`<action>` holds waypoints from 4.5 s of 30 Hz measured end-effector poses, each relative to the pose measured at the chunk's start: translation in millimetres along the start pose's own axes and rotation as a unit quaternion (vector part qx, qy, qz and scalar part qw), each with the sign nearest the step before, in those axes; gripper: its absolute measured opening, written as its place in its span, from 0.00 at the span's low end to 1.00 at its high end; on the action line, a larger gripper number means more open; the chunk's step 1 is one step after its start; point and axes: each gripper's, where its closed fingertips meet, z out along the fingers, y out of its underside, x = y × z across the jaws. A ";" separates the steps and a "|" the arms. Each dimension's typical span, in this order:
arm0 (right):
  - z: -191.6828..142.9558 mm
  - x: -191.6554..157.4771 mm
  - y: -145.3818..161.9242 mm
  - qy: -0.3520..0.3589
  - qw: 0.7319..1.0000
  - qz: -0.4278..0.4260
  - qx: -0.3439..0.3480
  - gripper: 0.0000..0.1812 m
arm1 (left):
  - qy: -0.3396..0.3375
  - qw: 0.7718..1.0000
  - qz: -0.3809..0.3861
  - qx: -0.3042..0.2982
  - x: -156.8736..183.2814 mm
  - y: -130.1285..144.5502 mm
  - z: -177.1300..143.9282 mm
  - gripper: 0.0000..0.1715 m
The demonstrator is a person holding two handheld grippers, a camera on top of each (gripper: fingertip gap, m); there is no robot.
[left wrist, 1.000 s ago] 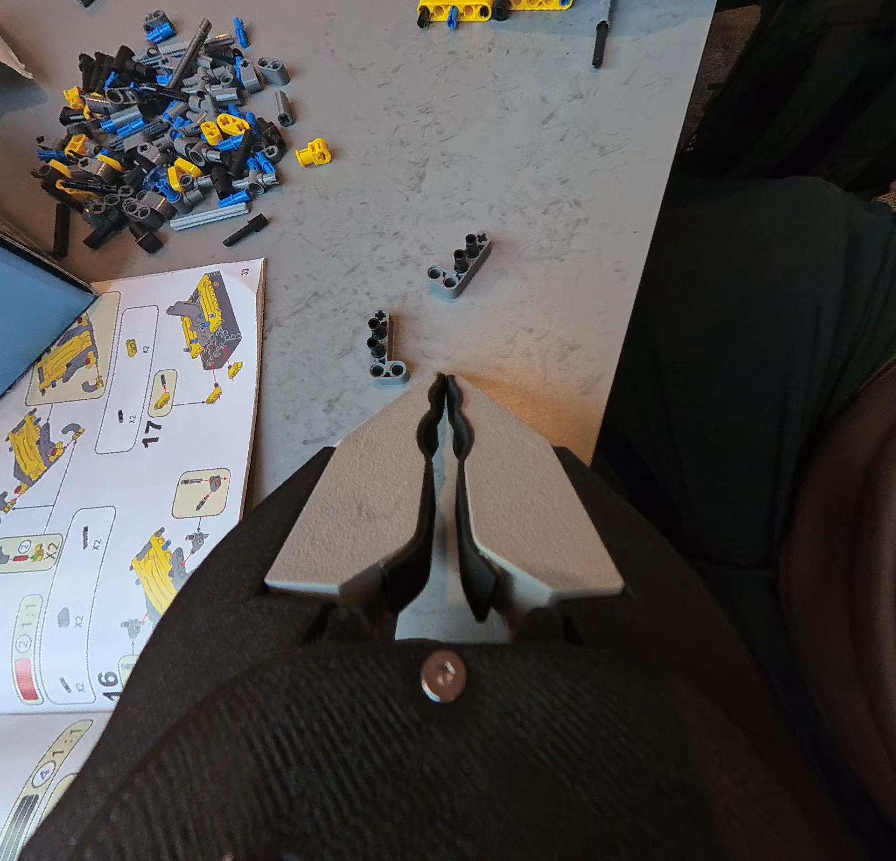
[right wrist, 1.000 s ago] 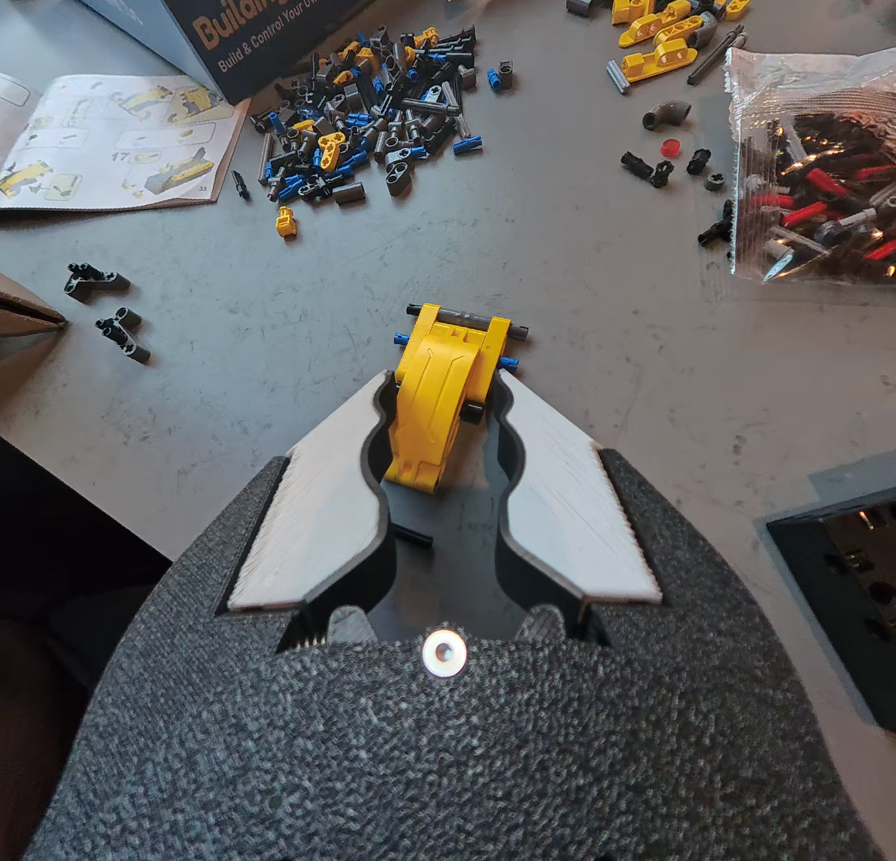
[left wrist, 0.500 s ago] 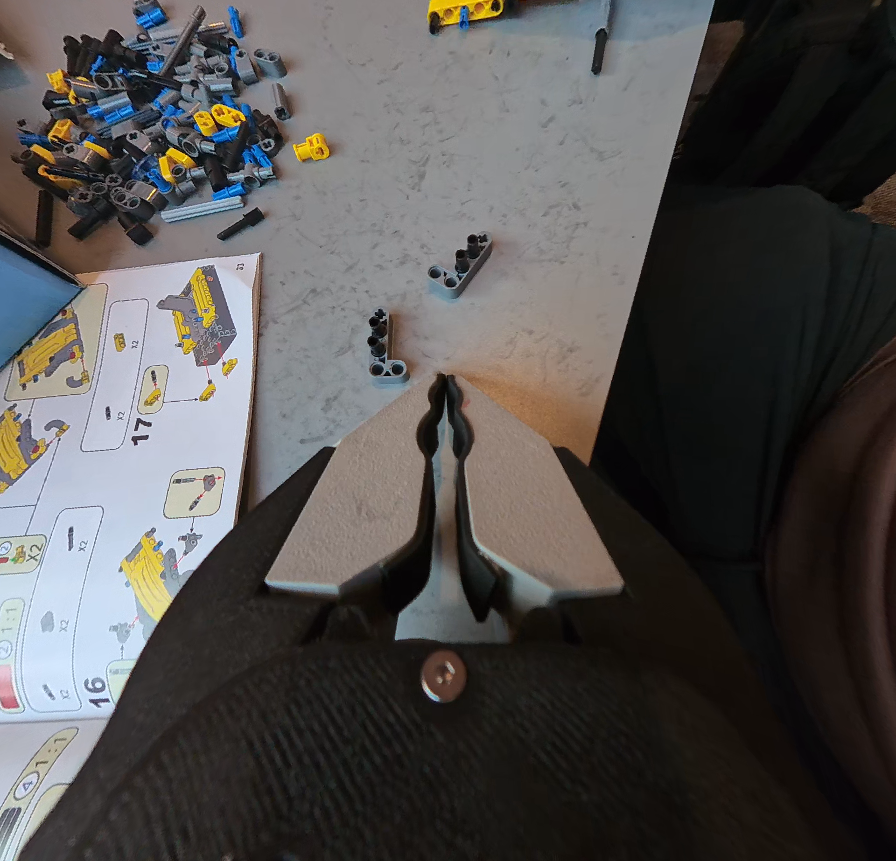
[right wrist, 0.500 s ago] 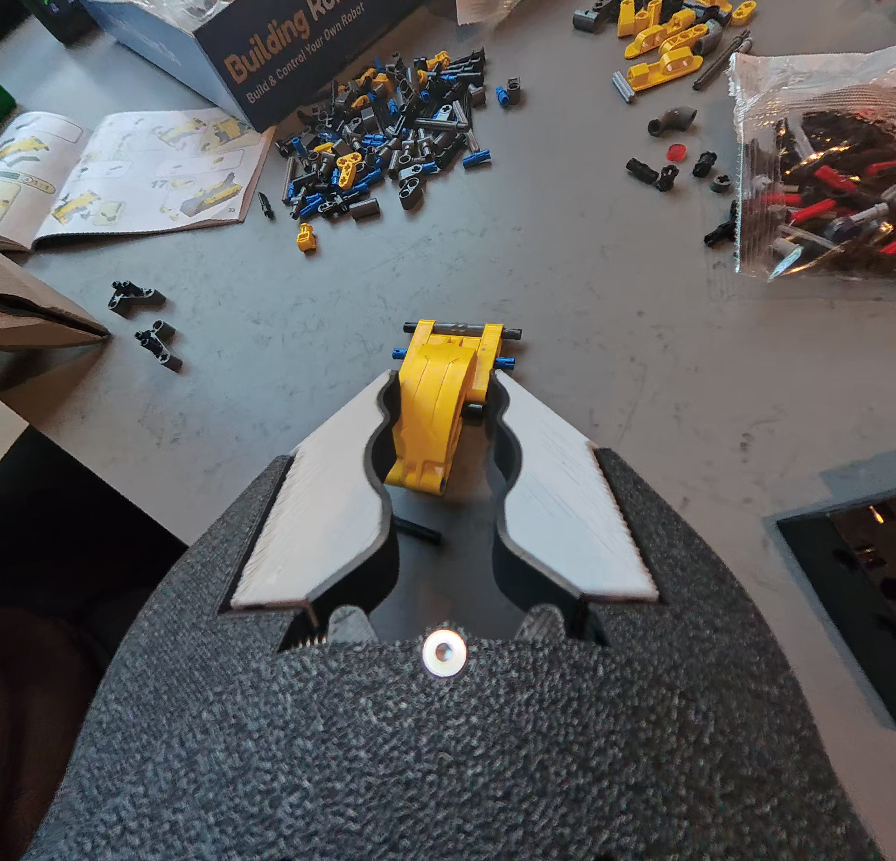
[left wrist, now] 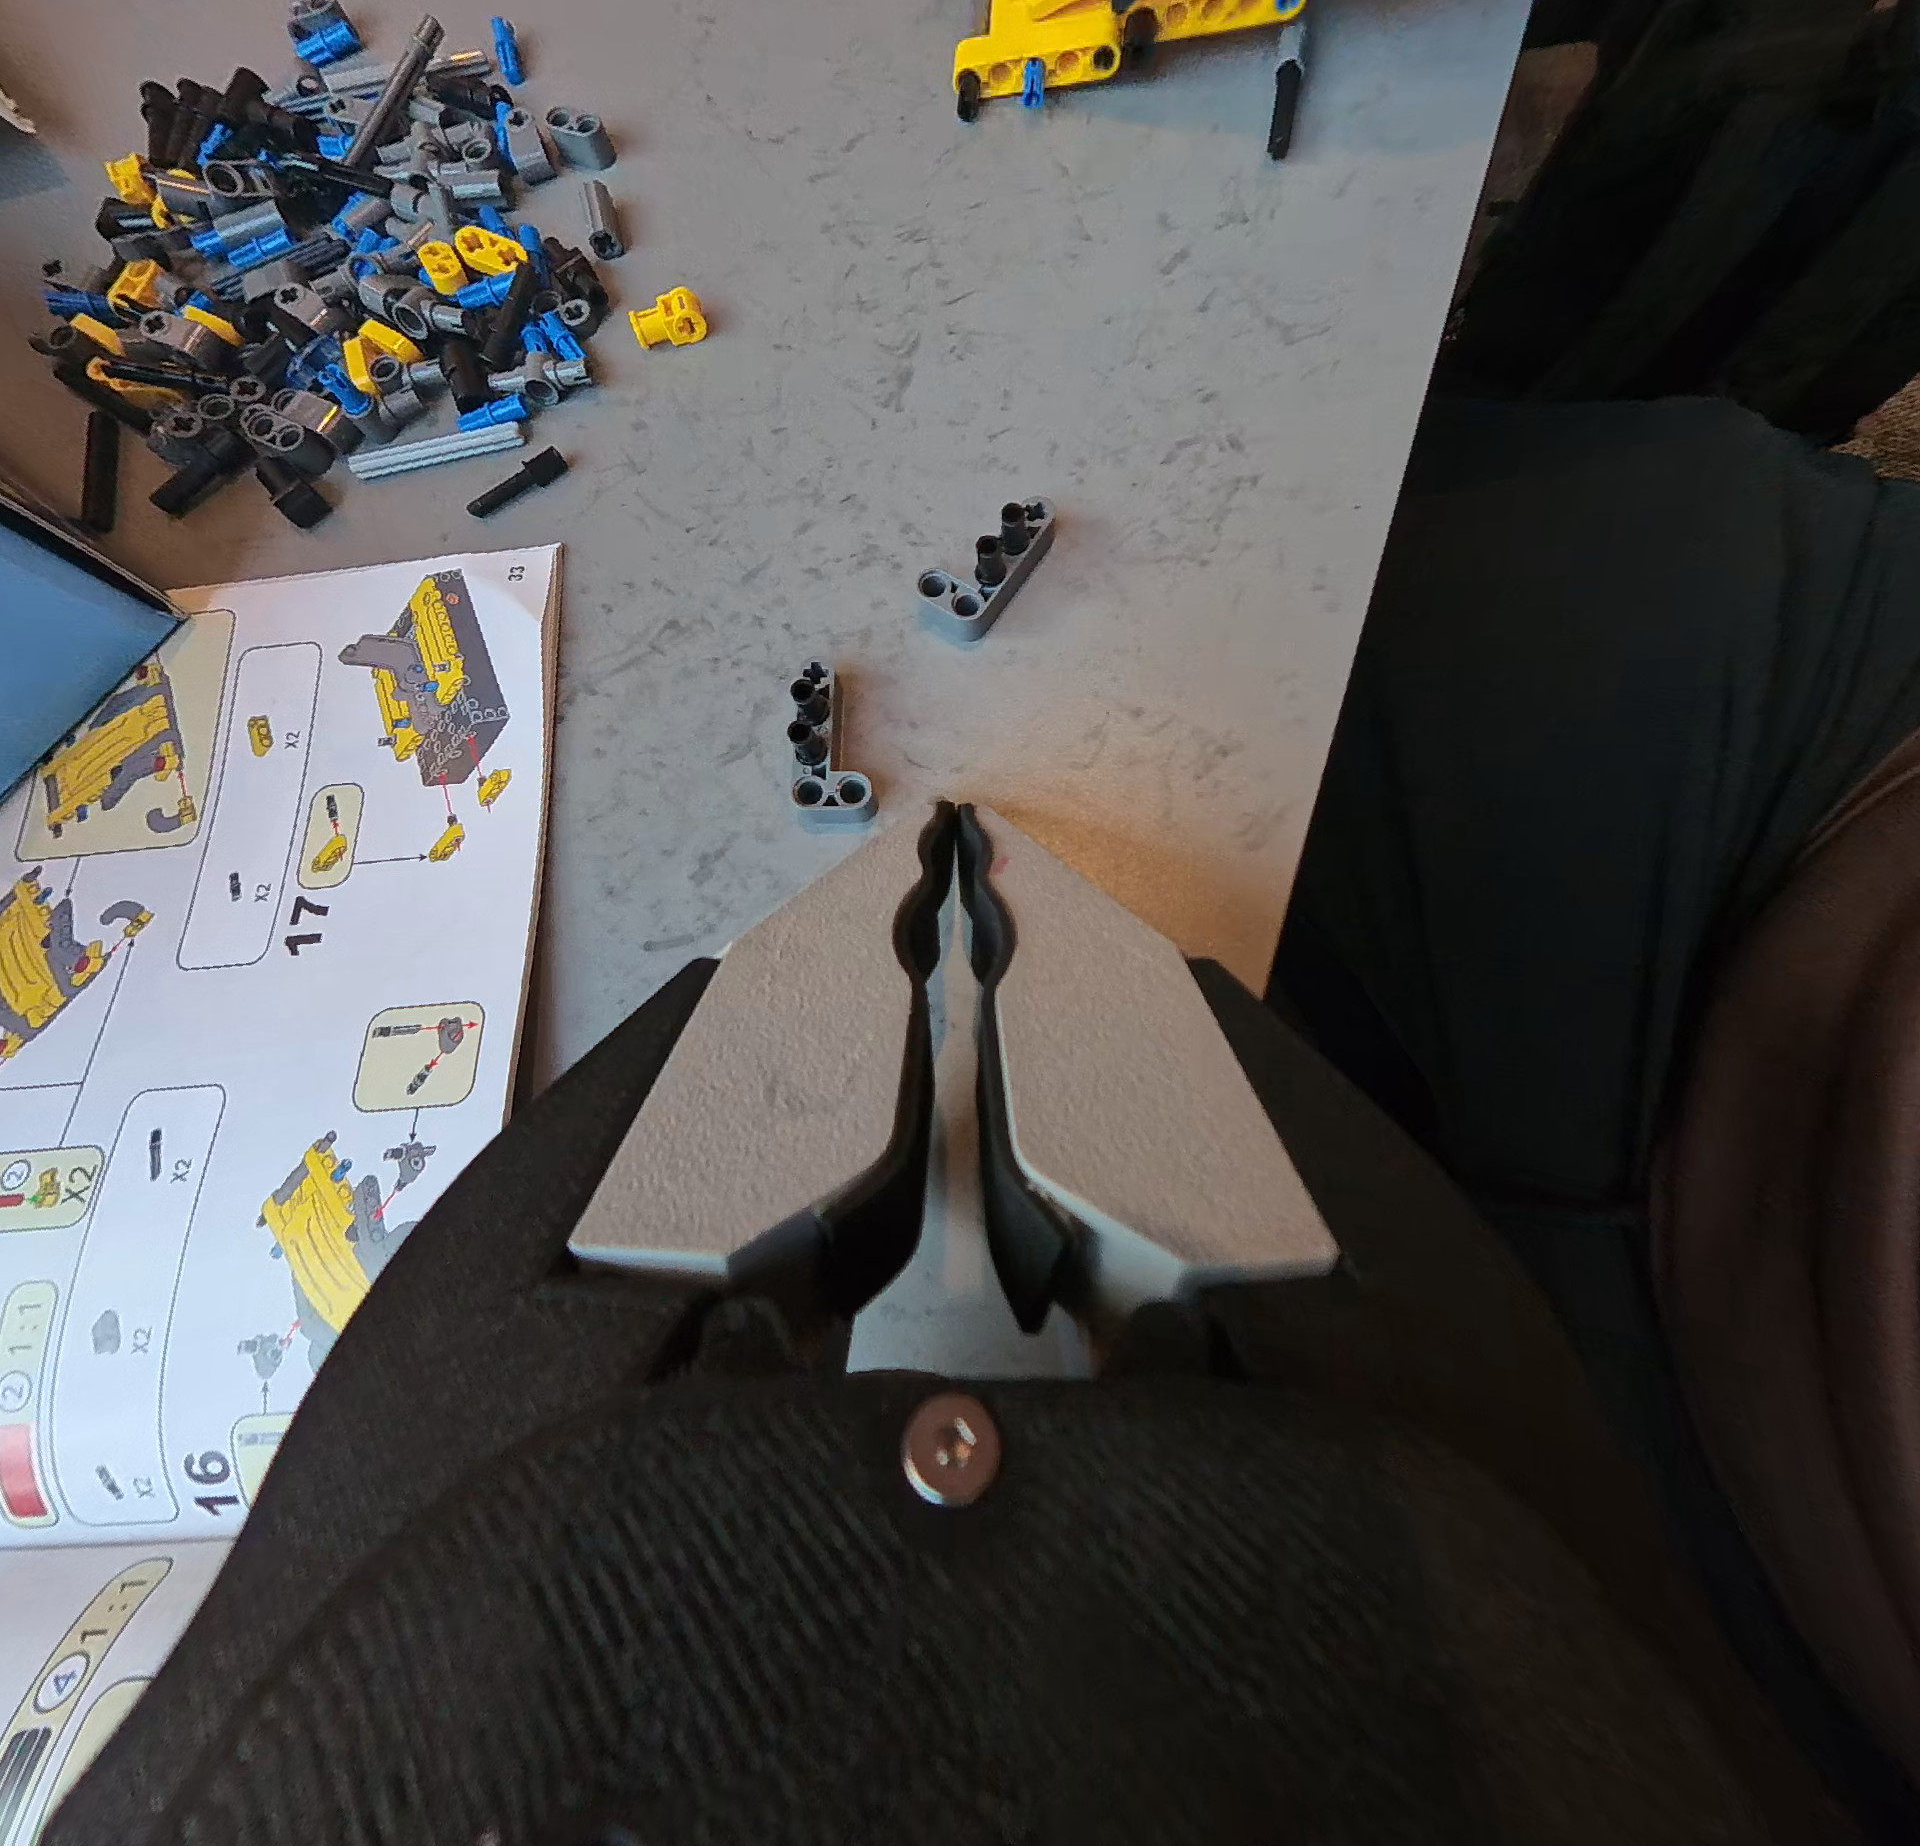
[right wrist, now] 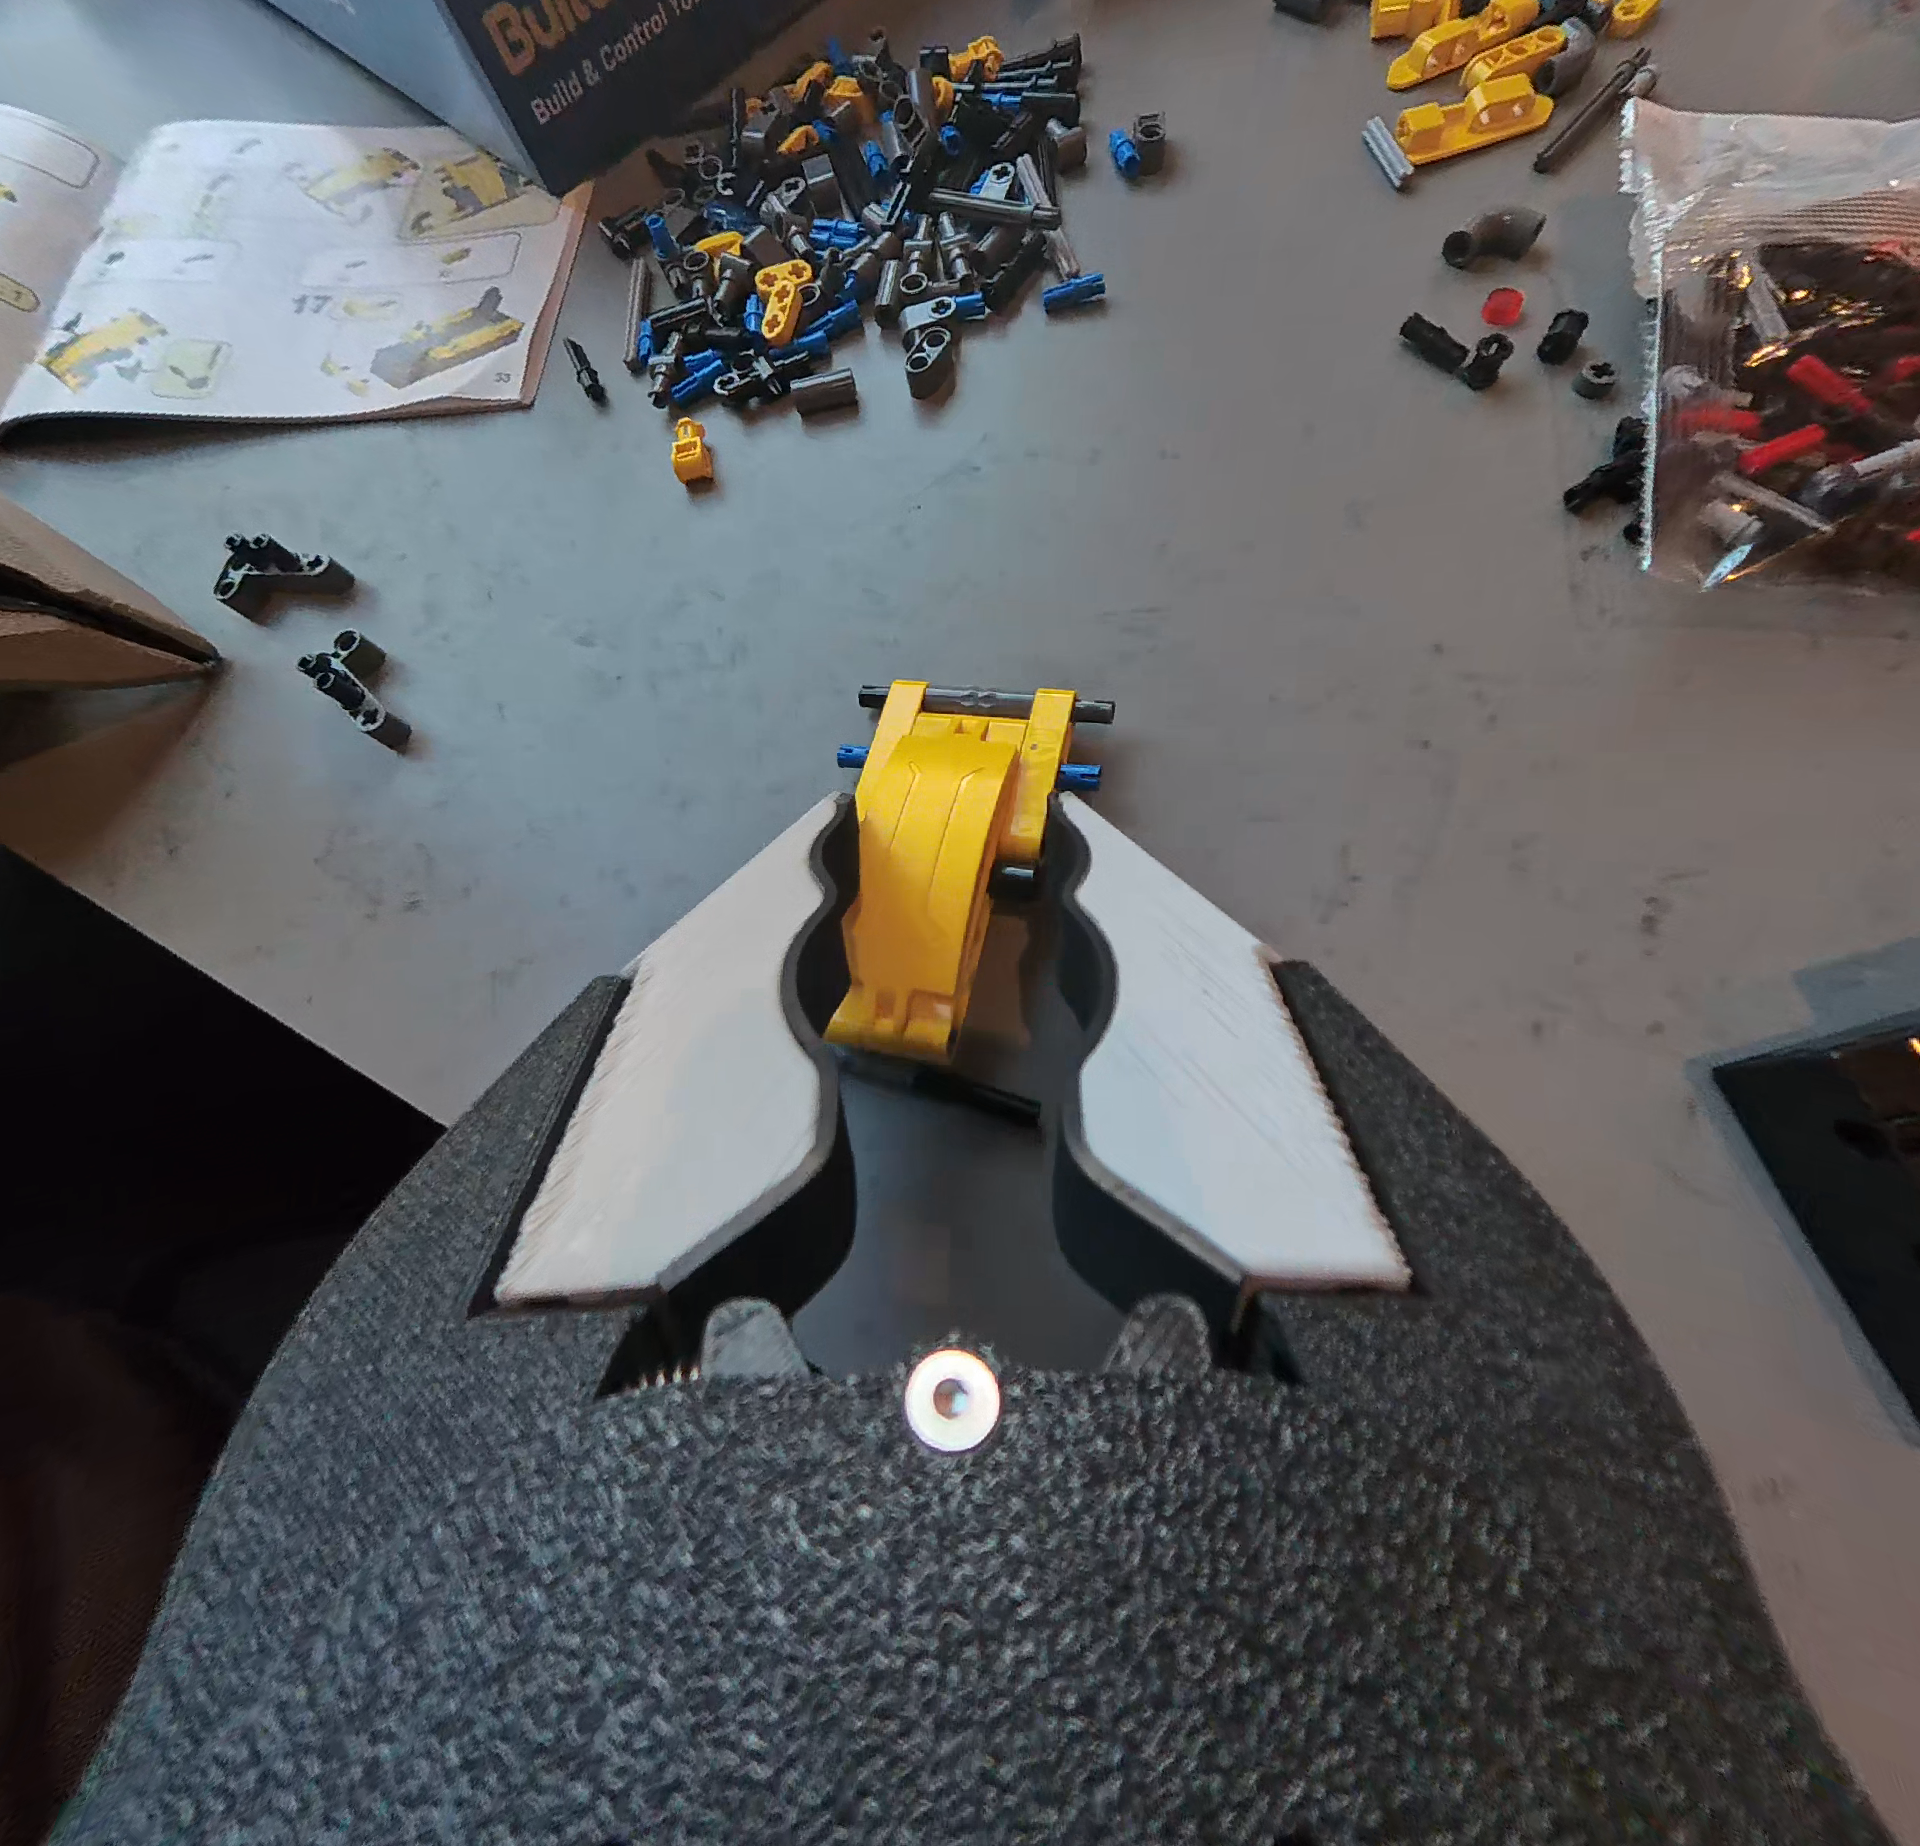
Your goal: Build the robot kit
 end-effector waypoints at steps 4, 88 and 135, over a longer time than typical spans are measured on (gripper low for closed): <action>-0.3 -2.4 -1.3 -0.005 1.000 0.007 0.003 0.19 | -0.002 1.000 0.002 0.000 0.0 0.0 0.0 0.00; -6.7 -109.6 -23.3 -0.118 0.977 -0.170 0.049 0.21 | 0.016 0.999 -0.046 0.000 -2.9 1.1 -1.3 0.01; 30.5 -170.7 -22.9 -0.236 0.942 -0.238 0.004 0.04 | 0.025 1.000 -0.013 0.004 6.6 0.5 -3.4 0.05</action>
